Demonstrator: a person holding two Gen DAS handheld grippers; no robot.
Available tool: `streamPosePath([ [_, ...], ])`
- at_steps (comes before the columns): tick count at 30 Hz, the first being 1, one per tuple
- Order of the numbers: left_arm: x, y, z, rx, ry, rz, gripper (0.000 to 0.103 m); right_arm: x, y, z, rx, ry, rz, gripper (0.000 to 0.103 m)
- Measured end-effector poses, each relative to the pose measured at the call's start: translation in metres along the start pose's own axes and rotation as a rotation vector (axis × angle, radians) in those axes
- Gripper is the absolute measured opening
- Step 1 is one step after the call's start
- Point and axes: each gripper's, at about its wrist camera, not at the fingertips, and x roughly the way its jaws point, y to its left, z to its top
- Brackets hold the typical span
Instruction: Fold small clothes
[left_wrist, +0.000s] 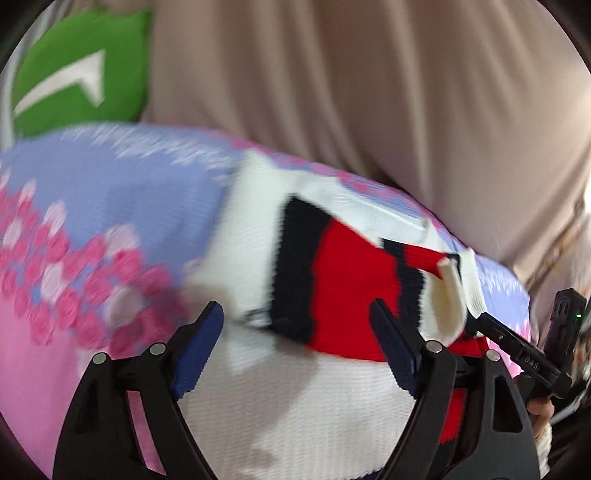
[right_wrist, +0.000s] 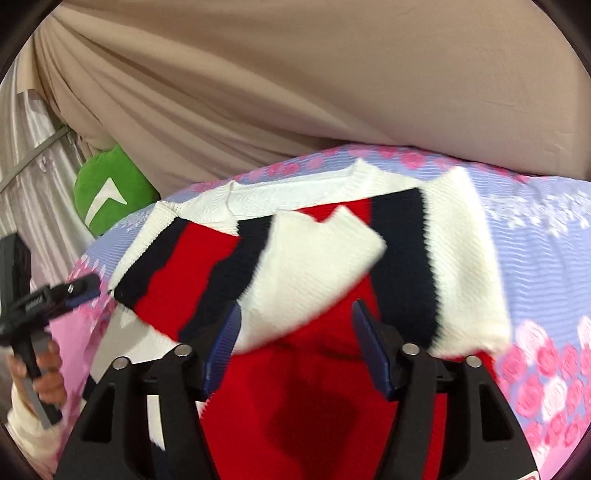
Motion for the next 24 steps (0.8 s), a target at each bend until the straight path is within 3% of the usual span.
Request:
streamPosePath([
  [5,0.004,0.024,0.006,-0.105,0.052,-0.073,0.079,0.034,0.013,0.011,0.025,0.071,-0.077,0.063],
  [7,0.012,0.025,0.007,-0.132,0.075,-0.111,0.079,0.042,0.015,0.012,0.004,0.082,-0.165,0.056],
  [9,0.021,0.023,0.011,-0.16,0.104,-0.139,0.077,0.043,0.011,0.015,0.009,0.081,-0.184,0.012],
  [12,0.038,0.018,0.016,-0.174,0.139,-0.12,0.055,0.022,0.003,0.028,0.045,0.021,-0.091,0.007],
  [14,0.042,0.015,0.018,-0.151,0.118,-0.05,0.028,-0.019,0.004,0.041,0.026,-0.129,0.039,0.007],
  [15,0.039,0.011,0.018,-0.126,0.087,-0.007,0.025,-0.036,0.003,0.044,0.023,-0.19,0.113,0.007],
  [16,0.037,0.008,0.017,-0.099,0.06,0.021,0.022,-0.06,-0.004,0.044,0.016,-0.285,0.242,0.007],
  [17,0.034,0.004,0.015,-0.068,0.033,0.058,0.021,-0.07,-0.011,0.041,0.016,-0.331,0.283,0.007],
  [18,0.033,0.0,0.012,-0.038,0.01,0.088,0.021,-0.071,-0.021,0.038,0.032,-0.338,0.27,0.007],
  [19,0.033,-0.004,0.008,-0.005,-0.006,0.125,0.021,-0.055,-0.035,0.033,0.068,-0.268,0.219,0.007],
  [22,0.048,-0.008,-0.002,0.034,0.025,0.178,0.02,0.022,-0.089,0.002,0.244,0.05,0.04,0.007],
  [23,0.054,-0.007,-0.005,0.034,0.045,0.189,0.02,0.03,-0.098,-0.007,0.28,0.067,0.059,0.006],
  [24,0.058,-0.007,-0.009,0.034,0.051,0.201,0.02,0.024,-0.105,-0.012,0.306,0.022,0.103,0.006],
])
